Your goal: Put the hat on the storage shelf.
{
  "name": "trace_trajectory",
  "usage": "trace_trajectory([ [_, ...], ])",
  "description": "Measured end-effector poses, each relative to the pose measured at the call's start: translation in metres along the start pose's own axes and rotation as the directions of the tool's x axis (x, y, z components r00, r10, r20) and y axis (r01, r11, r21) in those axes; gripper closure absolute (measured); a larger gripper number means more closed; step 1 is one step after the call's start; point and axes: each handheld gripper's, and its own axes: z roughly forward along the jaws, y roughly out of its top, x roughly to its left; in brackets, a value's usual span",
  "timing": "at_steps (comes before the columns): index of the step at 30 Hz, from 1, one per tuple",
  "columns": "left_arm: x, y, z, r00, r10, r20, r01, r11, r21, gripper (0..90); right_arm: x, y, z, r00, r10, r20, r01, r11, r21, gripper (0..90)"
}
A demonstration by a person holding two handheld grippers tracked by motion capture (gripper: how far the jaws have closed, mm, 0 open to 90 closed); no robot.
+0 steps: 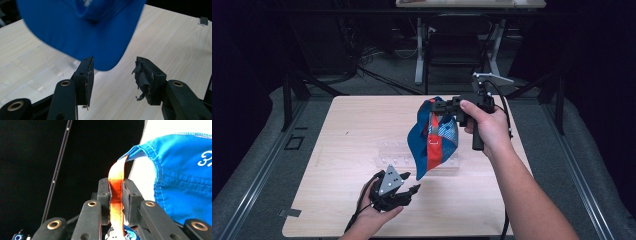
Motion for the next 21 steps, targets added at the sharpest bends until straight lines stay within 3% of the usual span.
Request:
trace_trajectory([
  [4, -0.001, 0.003, 0.006, 0.9997, -0.011, -0.024, 0.011, 0.9999, 0.007, 54.7, -0.001, -0.001, 0.001, 1.0000, -0.002, -0.004, 0.002, 1.000, 0.003, 77.8],
  [7, 0.000, 0.003, 0.007, 0.9989, -0.015, -0.044, 0.015, 0.9998, 0.008, 62.4, -0.002, -0.002, 0.001, 1.0000, -0.001, 0.000, 0.001, 1.000, 0.008, 77.8],
  [13, 0.011, -0.002, 0.003, 0.9970, -0.057, -0.052, 0.058, 0.9983, 0.008, 74.2, -0.001, -0.003, -0.001, 1.0000, 0.002, -0.002, -0.002, 1.000, 0.002, 77.8],
  [21, 0.017, -0.004, 0.002, 0.9958, -0.040, -0.082, 0.042, 0.9990, 0.015, 83.7, 0.000, -0.003, 0.000, 1.0000, -0.001, 0.003, 0.001, 1.000, 0.006, 77.8],
])
